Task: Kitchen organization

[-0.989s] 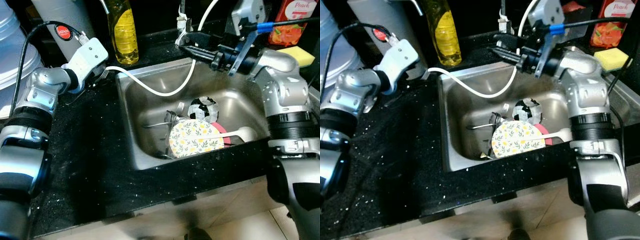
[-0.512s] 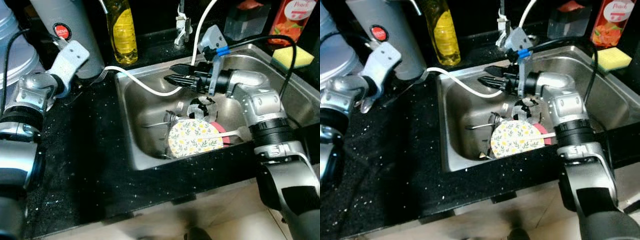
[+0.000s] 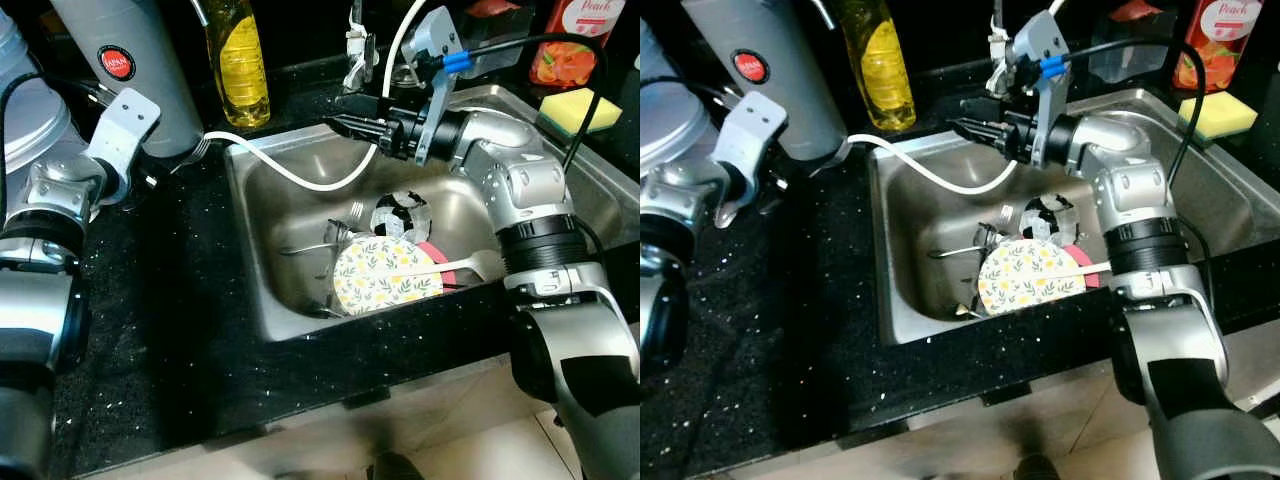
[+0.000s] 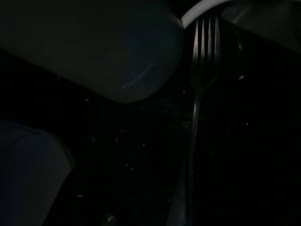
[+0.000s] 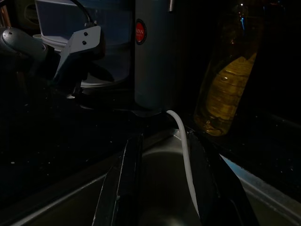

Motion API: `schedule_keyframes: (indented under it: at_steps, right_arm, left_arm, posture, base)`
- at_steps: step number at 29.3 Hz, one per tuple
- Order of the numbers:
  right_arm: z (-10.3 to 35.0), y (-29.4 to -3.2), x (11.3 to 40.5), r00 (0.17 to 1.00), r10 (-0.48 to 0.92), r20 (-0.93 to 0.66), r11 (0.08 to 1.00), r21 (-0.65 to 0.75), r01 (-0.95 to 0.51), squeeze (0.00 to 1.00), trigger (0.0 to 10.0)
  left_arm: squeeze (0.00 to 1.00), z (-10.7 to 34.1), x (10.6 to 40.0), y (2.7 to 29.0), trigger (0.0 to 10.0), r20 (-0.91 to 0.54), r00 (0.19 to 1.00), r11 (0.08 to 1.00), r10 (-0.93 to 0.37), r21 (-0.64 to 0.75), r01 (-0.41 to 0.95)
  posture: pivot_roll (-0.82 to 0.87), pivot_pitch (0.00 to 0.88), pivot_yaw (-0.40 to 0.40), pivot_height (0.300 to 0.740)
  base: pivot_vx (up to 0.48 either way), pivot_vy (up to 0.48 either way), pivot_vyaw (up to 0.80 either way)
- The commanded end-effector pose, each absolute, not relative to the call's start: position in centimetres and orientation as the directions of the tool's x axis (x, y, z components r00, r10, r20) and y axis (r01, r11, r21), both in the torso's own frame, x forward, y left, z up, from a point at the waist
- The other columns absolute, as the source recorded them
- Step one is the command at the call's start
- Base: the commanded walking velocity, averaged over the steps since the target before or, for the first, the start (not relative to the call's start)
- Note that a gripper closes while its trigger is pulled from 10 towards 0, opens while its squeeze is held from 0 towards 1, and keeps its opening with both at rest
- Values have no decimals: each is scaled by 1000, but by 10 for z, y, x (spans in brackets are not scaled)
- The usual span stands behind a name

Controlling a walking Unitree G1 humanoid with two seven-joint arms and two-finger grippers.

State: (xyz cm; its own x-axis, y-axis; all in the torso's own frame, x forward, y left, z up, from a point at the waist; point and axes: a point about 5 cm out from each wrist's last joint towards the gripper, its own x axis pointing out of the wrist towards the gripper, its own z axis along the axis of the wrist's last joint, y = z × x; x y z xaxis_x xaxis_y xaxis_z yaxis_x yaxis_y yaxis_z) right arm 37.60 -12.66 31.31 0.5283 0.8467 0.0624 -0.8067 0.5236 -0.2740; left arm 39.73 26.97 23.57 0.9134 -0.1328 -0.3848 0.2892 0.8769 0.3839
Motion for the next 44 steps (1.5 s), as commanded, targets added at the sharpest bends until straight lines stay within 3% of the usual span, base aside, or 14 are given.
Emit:
schedule_keyframes:
  at_steps: [1, 4, 11, 13, 14, 15, 17, 18, 19, 20, 21, 31, 38, 44]
  right_arm:
    - [318, -121, 375, 518, 852, 76, 518, -271, -811, 0, 10000]
    - [319, -124, 374, 524, 848, 83, 525, -266, -808, 0, 10000]
    - [318, -131, 372, 543, 836, 79, 543, -263, -798, 0, 10000]
    - [319, -136, 371, 554, 829, 80, 553, -264, -790, 0, 10000]
    - [319, -136, 371, 554, 829, 80, 553, -264, -790, 0, 10000]
    - [320, -138, 370, 560, 824, 83, 560, -263, -785, 0, 10000]
    - [321, -138, 370, 562, 823, 85, 562, -263, -784, 0, 10000]
    - [321, -139, 369, 566, 820, 87, 567, -262, -781, 0, 10000]
    - [322, -140, 368, 571, 816, 90, 572, -261, -777, 0, 10000]
    - [322, -140, 368, 571, 816, 90, 572, -261, -777, 0, 10000]
    - [323, -142, 366, 579, 810, 94, 581, -259, -772, 0, 10000]
    - [324, -159, 355, 623, 777, 92, 623, -256, -739, 0, 10000]
    - [327, -162, 357, 630, 772, 80, 627, -255, -736, 0, 10000]
    - [333, -154, 363, 605, 792, 81, 603, -256, -755, 0, 10000]
  left_arm:
    - [0, 233, 398, 269, 10000, -395, 909, 897, -131, 343, 278]
    - [0, 230, 397, 271, 9569, -390, 913, 929, -118, 281, 240]
    - [0, 215, 393, 274, 9922, -403, 911, 959, -92, 209, 190]
    - [0, 205, 392, 272, 8745, -418, 904, 968, -93, 174, 180]
    - [0, 205, 392, 272, 8745, -418, 904, 968, -93, 174, 180]
    - [0, 199, 391, 270, 6784, -434, 895, 968, -106, 161, 193]
    - [0, 197, 391, 269, 6784, -439, 891, 967, -113, 157, 200]
    - [0, 196, 391, 267, 4588, -445, 887, 966, -126, 150, 212]
    - [0, 194, 391, 265, 1647, -451, 882, 963, -137, 146, 224]
    - [0, 194, 391, 265, 1647, -451, 882, 963, -137, 146, 224]
    - [0, 192, 391, 263, 0, -457, 877, 962, -149, 137, 235]
    - [0, 185, 385, 274, 0, -457, 881, 982, -124, 70, 175]
    - [0, 177, 381, 277, 0, -437, 890, 990, -128, 0, 142]
    - [0, 201, 392, 264, 0, -321, 927, 981, -195, -69, 183]
  posture:
    - [-129, 103, 113, 740]
    - [-142, 116, 117, 740]
    - [-163, 135, 117, 740]
    - [-171, 150, 120, 740]
    - [-171, 150, 120, 740]
    - [-177, 160, 124, 740]
    - [-177, 160, 124, 740]
    - [-184, 171, 131, 740]
    - [-189, 181, 137, 740]
    - [-189, 181, 137, 740]
    - [-198, 198, 147, 740]
    - [-223, 240, 167, 740]
    - [-227, 215, 100, 740]
    - [-204, 172, 22, 740]
  base:
    - [0, 0, 0]
    - [0, 0, 0]
    - [0, 0, 0]
    - [0, 0, 0]
    - [0, 0, 0]
    - [0, 0, 0]
    - [0, 0, 0]
    - [0, 0, 0]
    - [0, 0, 0]
    - [0, 0, 0]
    - [0, 0, 0]
    - [0, 0, 0]
    - [0, 0, 0]
    - [0, 0, 0]
